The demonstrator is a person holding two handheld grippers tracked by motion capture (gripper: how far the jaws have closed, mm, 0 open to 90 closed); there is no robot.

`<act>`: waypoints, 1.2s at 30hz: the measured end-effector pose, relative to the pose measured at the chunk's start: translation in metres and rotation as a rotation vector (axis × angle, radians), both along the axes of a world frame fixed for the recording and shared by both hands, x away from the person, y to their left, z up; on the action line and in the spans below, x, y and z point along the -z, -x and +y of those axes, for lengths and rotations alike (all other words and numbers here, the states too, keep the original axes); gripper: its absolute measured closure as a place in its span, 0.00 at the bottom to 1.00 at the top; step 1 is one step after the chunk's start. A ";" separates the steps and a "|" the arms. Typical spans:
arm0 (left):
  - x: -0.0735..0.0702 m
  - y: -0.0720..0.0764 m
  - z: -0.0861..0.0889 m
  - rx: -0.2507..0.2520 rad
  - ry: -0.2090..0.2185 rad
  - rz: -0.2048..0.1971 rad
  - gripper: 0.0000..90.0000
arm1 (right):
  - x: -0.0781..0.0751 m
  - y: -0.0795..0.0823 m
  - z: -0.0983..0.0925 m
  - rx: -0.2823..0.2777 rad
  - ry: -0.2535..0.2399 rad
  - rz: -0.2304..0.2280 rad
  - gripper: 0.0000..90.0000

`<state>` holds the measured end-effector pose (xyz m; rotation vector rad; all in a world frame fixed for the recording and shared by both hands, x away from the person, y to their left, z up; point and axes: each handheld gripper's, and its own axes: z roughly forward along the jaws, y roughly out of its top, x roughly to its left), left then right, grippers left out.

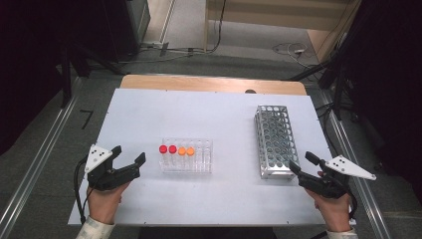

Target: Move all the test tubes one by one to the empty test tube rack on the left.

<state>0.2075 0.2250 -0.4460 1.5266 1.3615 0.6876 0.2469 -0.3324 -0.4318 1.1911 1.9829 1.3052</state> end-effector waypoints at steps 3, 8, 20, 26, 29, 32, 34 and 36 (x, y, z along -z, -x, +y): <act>0.001 0.001 0.002 -0.005 0.000 0.001 0.18 | 0.001 0.000 -0.005 0.009 0.000 0.003 0.29; 0.002 0.001 0.005 -0.009 -0.004 0.006 0.16 | 0.002 0.001 -0.012 0.029 0.001 0.006 0.29; 0.005 0.004 0.012 -0.031 -0.003 0.006 0.16 | 0.007 0.000 -0.028 0.070 0.003 0.023 0.29; 0.007 0.006 0.015 -0.035 0.000 0.010 0.16 | 0.009 0.000 -0.034 0.082 0.009 0.028 0.29; 0.008 0.006 0.017 -0.040 -0.004 0.013 0.16 | 0.010 0.000 -0.037 0.089 0.010 0.029 0.29; 0.009 0.007 0.019 -0.046 0.001 0.014 0.16 | 0.011 0.000 -0.041 0.102 0.018 0.029 0.29; 0.009 0.007 0.020 -0.048 0.000 0.017 0.16 | 0.012 0.000 -0.043 0.113 0.021 0.031 0.29; 0.010 0.007 0.021 -0.054 -0.002 0.021 0.16 | 0.014 0.000 -0.046 0.122 0.023 0.034 0.28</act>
